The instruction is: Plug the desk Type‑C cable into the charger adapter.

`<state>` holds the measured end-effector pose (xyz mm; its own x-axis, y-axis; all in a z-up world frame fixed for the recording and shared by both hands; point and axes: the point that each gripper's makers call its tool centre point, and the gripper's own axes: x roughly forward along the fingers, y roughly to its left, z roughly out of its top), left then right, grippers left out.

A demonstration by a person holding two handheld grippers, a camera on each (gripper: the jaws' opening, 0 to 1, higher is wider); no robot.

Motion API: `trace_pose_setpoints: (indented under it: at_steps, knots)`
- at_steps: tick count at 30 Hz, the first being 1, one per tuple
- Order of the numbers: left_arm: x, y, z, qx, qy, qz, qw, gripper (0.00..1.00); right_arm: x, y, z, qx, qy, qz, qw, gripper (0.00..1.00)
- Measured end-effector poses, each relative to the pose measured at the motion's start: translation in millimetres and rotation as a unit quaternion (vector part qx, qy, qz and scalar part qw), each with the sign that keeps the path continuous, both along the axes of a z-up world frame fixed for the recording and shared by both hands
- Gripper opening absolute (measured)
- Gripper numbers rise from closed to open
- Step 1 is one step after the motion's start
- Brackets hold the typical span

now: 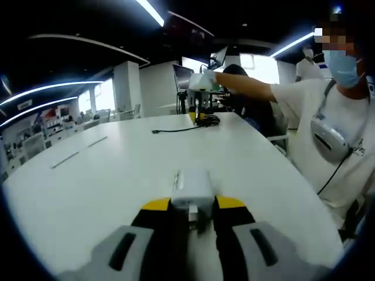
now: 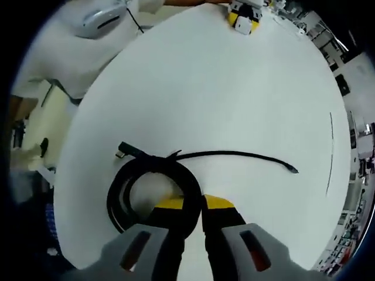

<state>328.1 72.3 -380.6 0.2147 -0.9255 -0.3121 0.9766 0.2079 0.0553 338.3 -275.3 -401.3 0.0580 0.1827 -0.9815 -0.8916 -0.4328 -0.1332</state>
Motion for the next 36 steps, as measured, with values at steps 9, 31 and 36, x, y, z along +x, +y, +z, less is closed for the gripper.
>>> trace_pose_setpoints:
  at_steps: [9,31,36]
  knots:
    - [0.4,-1,-0.3,0.000,0.001,0.000,1.0000,0.26,3,-3,0.4,-0.006,-0.004,0.008,0.9999,0.09]
    - [-2.1,-1,0.4,0.001,0.001,-0.004,1.0000,0.26,14,4,34.6,0.109,0.010,-0.238,0.9652,0.23]
    - [-1.6,0,0.7,0.001,0.000,-0.004,1.0000,0.26,28,15,45.0,0.186,0.012,-0.326,0.9267,0.30]
